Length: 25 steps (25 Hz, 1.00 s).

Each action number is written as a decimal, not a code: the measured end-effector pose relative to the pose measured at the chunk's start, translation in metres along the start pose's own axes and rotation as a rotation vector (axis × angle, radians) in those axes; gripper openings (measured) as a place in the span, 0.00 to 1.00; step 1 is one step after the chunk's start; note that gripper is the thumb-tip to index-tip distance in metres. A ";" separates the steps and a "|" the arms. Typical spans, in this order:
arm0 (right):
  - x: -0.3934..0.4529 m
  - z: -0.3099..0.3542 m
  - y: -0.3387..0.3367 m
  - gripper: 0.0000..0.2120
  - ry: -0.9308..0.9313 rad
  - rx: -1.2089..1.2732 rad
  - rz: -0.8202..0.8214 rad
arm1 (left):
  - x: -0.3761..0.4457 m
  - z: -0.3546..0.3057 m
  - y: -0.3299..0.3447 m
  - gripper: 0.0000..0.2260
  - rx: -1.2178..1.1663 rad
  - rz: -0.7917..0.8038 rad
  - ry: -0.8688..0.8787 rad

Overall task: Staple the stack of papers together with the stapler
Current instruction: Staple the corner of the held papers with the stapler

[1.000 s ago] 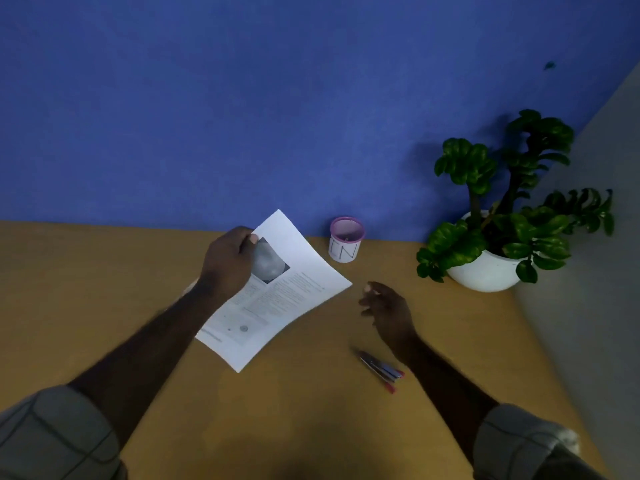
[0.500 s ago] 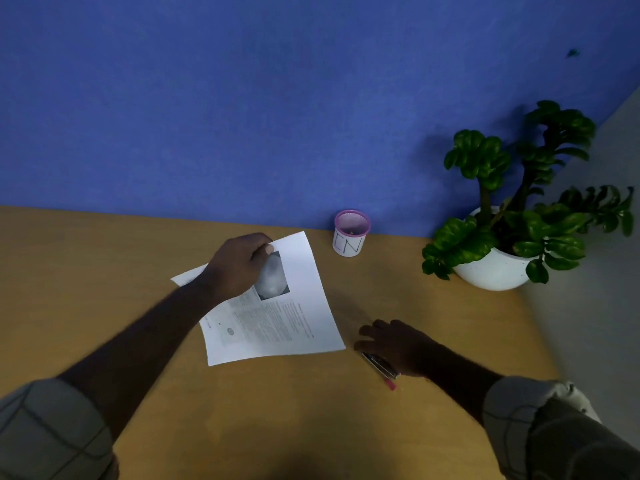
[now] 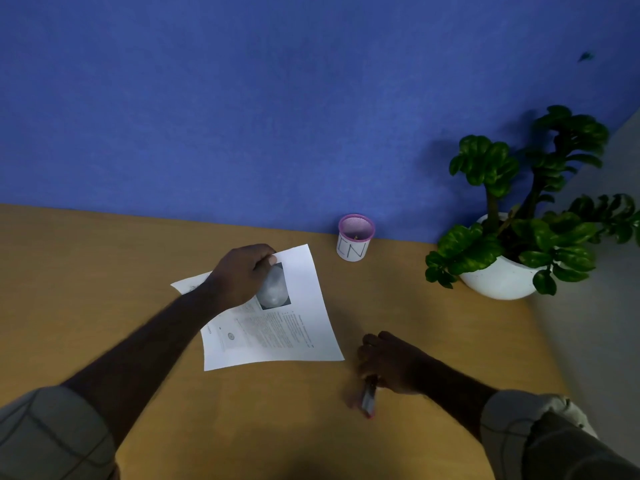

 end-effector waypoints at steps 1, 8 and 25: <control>0.001 -0.004 0.002 0.09 0.075 0.009 -0.028 | 0.000 -0.001 -0.001 0.10 0.003 -0.004 -0.004; 0.014 -0.031 -0.033 0.07 0.988 1.083 -0.491 | 0.004 -0.008 -0.015 0.10 0.056 -0.020 0.019; 0.042 -0.012 -0.202 0.35 0.636 1.808 -0.714 | 0.019 -0.100 -0.069 0.14 0.226 -0.092 0.342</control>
Point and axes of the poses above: each hand's wrist, its own x-axis towards the middle knuckle, its own y-axis out of the palm, z = x × y, the point moved 2 cm from there along x, towards the middle knuckle, and after that the axes turned 13 degrees about -z, right-handed, at the moved point
